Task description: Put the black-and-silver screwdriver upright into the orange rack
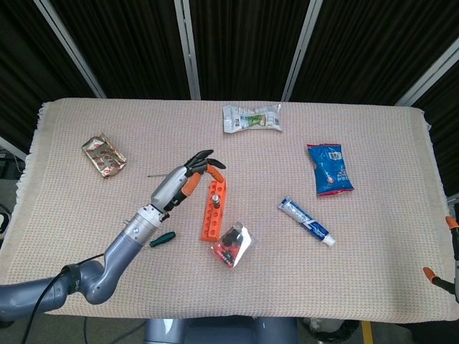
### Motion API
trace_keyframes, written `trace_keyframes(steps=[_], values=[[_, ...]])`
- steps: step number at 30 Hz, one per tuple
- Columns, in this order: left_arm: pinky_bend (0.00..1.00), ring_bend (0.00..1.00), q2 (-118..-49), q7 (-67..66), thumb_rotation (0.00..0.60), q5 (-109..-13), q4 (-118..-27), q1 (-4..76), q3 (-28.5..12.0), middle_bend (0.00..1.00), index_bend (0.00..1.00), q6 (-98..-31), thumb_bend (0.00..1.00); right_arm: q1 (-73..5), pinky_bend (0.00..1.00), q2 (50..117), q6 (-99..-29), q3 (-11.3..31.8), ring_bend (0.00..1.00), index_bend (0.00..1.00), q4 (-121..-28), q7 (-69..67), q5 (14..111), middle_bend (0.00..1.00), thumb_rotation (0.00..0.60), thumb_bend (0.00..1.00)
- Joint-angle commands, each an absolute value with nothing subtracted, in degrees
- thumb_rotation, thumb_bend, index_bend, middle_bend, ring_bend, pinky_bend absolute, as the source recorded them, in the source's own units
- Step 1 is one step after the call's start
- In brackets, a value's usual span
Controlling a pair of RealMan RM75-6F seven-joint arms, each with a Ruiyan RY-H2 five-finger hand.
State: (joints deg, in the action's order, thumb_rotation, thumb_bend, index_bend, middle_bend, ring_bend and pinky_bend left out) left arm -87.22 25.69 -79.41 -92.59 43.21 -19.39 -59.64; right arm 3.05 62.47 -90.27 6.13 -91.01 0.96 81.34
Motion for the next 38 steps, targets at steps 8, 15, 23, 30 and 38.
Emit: trace_keyframes(steps=[8,15,23,30,38], values=[[0.0,0.0,-76.9,-1.4,0.0,-76.7,-98.7,27.5,-12.0,0.17,0.39,-79.0,0.67,1.4,0.15,63.1,-89.2,6.7,0.0,0.06,-90.7,1.5,82.1,0.11,0.6,0.0],[0.0,0.0,-71.2,-6.5,0.0,-78.2,-101.1,19.6,-4.9,0.13,0.36,-83.7,0.56,0.2,0.15,64.4,-89.0,6.9,0.0,0.06,-90.7,3.1,82.9,0.07,0.6,0.0],[0.0,0.0,-69.6,-8.7,0.011,-80.6,-100.3,14.0,-0.6,0.04,0.26,-88.0,0.28,-0.3,0.05,65.2,-89.0,6.7,0.0,0.06,-91.0,4.3,83.7,0.01,0.6,0.0],[0.0,0.0,-70.9,-7.9,0.014,-85.5,-96.9,9.7,2.5,0.0,0.02,-92.5,0.11,-0.8,0.01,66.4,-88.6,6.2,0.0,0.06,-90.8,4.8,84.4,0.0,0.6,0.0],[0.0,0.0,-72.3,-4.2,0.014,-88.0,-95.5,7.2,3.7,0.0,0.0,-93.2,0.11,-1.1,0.01,66.7,-88.0,5.7,0.0,0.06,-90.8,4.0,84.8,0.0,0.6,0.0]])
